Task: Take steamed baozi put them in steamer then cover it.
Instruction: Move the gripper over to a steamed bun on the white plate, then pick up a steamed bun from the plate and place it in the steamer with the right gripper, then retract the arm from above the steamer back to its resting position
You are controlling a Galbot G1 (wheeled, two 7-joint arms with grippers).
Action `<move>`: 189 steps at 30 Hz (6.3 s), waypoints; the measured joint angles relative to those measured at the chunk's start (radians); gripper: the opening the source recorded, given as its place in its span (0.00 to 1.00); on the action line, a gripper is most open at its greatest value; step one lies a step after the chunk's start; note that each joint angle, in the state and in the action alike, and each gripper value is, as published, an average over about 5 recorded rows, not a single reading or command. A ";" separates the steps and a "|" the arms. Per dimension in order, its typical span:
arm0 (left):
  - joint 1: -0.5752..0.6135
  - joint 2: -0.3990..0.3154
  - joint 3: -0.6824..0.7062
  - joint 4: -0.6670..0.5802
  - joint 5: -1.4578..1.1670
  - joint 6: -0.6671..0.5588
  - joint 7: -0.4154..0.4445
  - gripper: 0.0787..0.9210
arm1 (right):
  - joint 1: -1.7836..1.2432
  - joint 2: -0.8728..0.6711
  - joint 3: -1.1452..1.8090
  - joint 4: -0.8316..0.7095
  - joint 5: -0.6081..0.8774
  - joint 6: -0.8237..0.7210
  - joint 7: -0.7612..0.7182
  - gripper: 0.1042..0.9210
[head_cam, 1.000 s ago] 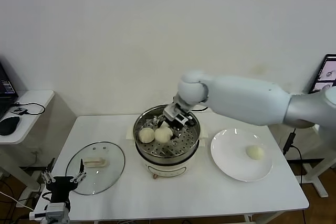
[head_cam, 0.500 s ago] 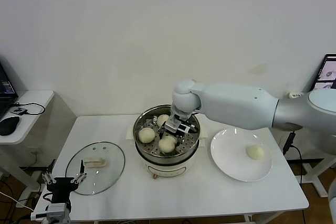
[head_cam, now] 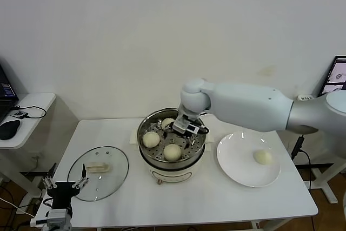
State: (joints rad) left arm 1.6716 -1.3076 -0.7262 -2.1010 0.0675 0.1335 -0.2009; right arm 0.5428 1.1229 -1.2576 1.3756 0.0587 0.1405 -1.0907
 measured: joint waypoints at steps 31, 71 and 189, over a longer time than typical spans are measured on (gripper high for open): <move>-0.021 0.025 0.052 0.000 0.009 0.006 0.008 0.88 | -0.276 -0.610 0.266 0.051 -0.126 -0.255 -0.033 0.88; -0.008 0.011 0.037 0.016 0.023 0.006 0.010 0.88 | -0.701 -0.419 0.676 -0.330 -0.378 -0.219 0.016 0.86; -0.030 0.002 0.059 0.032 0.014 -0.021 0.018 0.88 | -0.890 -0.418 0.844 0.381 0.383 -0.438 0.904 0.88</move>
State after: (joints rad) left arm 1.6413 -1.3054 -0.6672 -2.0689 0.0820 0.1122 -0.1829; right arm -0.3472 0.7050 -0.4132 1.7565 0.4418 -0.2975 -0.1868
